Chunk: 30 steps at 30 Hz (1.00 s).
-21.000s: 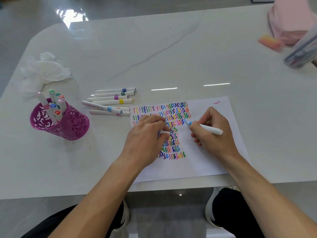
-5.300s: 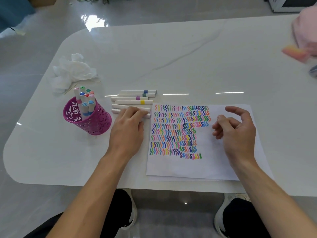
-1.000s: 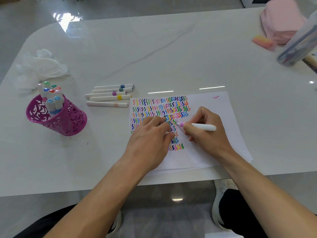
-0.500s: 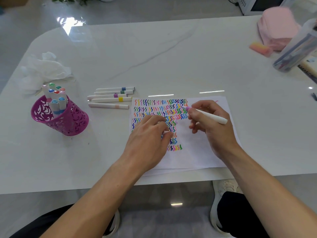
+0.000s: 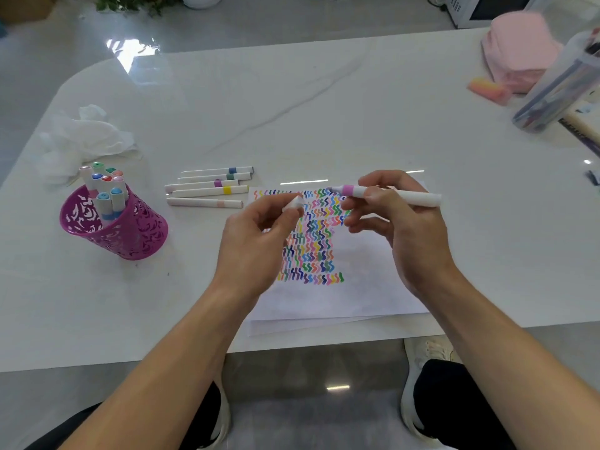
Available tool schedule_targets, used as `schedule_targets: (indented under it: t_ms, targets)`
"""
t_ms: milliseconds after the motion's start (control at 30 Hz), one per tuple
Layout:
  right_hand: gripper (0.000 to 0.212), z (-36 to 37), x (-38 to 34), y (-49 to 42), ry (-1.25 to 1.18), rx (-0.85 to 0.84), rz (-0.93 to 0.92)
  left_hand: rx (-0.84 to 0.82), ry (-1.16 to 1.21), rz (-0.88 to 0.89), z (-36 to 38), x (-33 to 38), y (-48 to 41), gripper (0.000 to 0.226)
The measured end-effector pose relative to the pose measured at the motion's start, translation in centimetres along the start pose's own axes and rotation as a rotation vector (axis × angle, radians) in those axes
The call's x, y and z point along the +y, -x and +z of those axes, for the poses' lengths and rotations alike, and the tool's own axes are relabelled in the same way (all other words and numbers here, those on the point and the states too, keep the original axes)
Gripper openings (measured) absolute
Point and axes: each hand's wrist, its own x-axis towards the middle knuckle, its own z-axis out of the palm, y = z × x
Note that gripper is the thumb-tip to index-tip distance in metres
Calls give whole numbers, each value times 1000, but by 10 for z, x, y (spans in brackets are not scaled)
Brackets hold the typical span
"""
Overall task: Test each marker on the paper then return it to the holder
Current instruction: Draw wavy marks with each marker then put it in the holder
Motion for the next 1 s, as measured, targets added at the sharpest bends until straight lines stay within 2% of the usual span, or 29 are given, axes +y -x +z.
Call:
schedule_targets:
  t_ms: [267, 400, 567, 700, 1000]
  targets:
    - [14, 3, -3, 1, 60, -61, -61, -73, 38, -30, -7, 3, 0, 14]
    - [4, 4, -4, 3, 90, -81, -78, -106, 2, -2, -8, 3, 2, 17]
    - [18, 3, -3, 4, 121, -112, -35, -169, -66, 40, -6, 3, 6, 18]
    - [7, 0, -1, 2, 168, -167, -4, -202, -153, 111, -4, 2, 7, 23]
    - [31, 1, -1, 0, 22, -153, 105, -238, -82, 142, -4, 3, 6, 14]
